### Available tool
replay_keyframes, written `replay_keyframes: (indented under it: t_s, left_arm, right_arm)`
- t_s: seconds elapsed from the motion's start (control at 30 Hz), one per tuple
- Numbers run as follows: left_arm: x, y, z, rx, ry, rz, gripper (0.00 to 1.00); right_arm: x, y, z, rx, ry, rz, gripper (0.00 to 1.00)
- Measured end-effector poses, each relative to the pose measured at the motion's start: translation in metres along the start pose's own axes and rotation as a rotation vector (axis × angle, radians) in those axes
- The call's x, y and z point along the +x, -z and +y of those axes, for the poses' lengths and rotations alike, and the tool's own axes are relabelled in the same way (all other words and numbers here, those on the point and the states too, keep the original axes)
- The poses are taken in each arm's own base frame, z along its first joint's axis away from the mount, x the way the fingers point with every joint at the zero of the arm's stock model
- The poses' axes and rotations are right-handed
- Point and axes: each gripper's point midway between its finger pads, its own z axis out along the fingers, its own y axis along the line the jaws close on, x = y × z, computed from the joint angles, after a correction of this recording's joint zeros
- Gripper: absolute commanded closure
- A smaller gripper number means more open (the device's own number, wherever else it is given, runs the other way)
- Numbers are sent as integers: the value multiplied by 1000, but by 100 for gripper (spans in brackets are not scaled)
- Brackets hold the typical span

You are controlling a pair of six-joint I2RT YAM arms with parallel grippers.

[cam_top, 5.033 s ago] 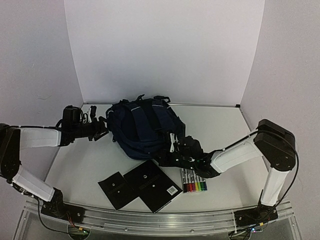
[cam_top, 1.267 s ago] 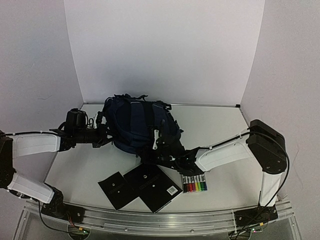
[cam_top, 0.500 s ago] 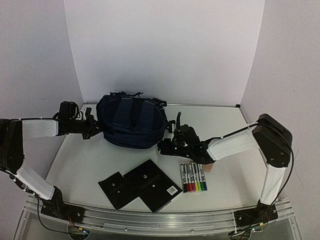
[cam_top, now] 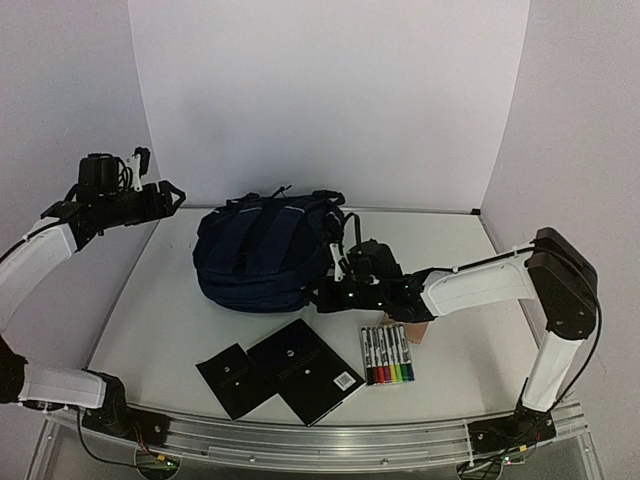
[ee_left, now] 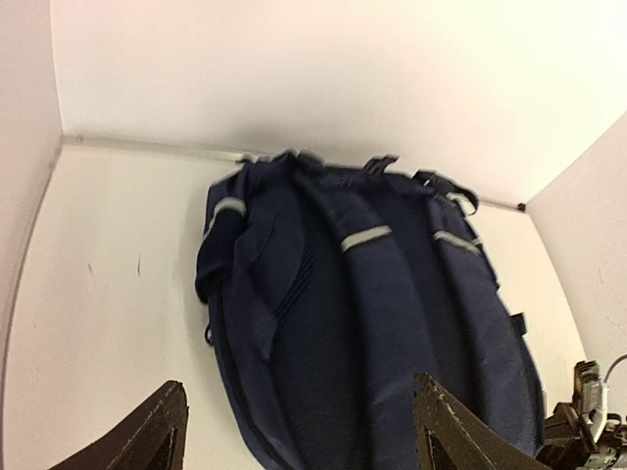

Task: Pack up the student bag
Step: Zip the student bag at the center of the board, then adjust the student bag at the center of the board.

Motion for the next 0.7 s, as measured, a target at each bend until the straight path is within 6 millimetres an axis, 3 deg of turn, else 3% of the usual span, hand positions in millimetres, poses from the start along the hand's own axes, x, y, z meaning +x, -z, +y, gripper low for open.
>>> replay_keyframes:
  t_s: [0.1,0.2,0.23,0.37,0.47,0.57,0.7]
  left_arm:
    - [-29,35,-51,57,-173,-108,28]
    - [-31,52,-121,226,-350,-115,28]
    - [-26,54,-146,295,-407,-91,27]
    - [3,31,-202,424,-558,28,24]
    - [49,3,-223,473,-645,156,20]
    - [96,-12,-234,515,-709,283,18]
    - [123,-15,-242,543,-758,348,14]
  right_arm:
    - [-1,7,14,-26,7,12,100]
    - [-10,14,25,-45,10,5,100]
    - [-13,17,28,-50,11,3,100]
    - [-24,28,35,-55,12,-12,100]
    - [-28,33,36,-43,14,-20,100]
    - [-28,36,33,-25,15,-15,100]
    - [-25,37,29,-4,20,-4,100]
